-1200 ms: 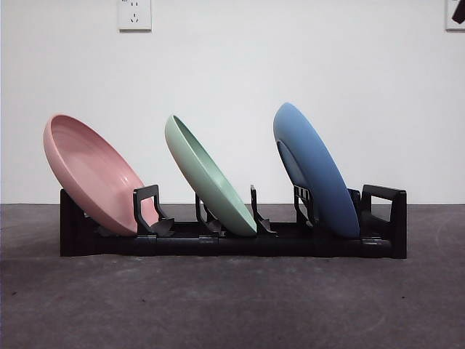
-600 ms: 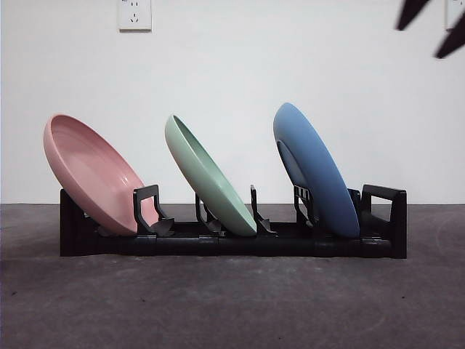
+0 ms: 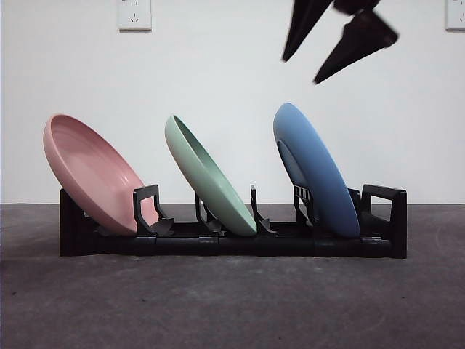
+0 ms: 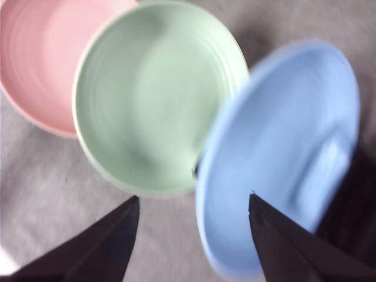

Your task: Place the plate

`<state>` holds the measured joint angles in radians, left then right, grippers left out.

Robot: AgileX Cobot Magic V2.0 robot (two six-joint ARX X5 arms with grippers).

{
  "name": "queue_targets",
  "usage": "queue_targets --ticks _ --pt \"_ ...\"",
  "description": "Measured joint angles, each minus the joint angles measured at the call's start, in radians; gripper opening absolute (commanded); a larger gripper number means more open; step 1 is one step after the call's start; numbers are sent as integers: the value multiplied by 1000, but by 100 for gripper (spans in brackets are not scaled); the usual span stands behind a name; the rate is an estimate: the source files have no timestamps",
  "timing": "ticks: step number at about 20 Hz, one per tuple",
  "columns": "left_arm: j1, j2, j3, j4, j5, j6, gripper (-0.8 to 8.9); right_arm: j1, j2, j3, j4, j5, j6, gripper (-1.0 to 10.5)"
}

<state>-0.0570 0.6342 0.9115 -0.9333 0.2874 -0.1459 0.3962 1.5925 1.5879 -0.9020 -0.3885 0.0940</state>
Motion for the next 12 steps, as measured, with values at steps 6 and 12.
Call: queue_targets --ticks 6,12 --pt "0 0 0 0 0 0 290 40 66 0 47 52 0 263" --pt "0 0 0 0 0 0 290 42 116 0 51 69 0 210"
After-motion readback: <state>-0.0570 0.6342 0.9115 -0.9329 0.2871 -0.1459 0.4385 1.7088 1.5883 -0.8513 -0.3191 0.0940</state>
